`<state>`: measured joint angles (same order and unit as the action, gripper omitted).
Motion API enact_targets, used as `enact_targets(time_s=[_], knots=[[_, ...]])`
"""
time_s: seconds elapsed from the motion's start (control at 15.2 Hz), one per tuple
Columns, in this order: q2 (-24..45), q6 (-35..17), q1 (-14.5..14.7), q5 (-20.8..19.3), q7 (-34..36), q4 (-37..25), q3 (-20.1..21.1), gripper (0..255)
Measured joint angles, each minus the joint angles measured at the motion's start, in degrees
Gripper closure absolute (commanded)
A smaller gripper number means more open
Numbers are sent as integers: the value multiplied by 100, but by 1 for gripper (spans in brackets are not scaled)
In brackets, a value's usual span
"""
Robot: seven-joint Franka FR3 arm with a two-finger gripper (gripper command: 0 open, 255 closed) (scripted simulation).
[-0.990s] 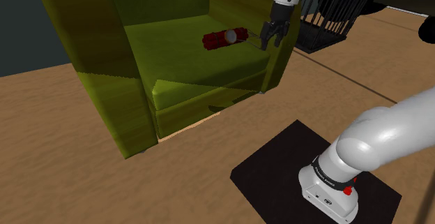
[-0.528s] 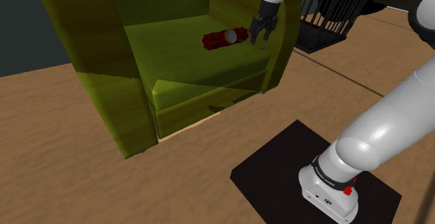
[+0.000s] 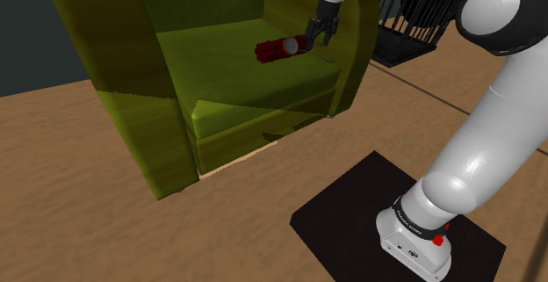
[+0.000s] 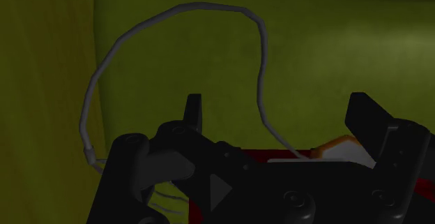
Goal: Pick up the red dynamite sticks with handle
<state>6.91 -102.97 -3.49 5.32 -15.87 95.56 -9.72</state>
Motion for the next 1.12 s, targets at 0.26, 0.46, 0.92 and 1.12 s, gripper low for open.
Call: enact_targets(time_s=[0.26, 0.46, 0.92, 1.12], knots=[[55, -274, -1, 16, -29, 215, 1, 0], [69, -450, -2, 22, -47, 380, 1, 255], [68, -467, -3, 23, -52, 394, 0, 255], [66, -471, -3, 23, -52, 398, 0, 255]])
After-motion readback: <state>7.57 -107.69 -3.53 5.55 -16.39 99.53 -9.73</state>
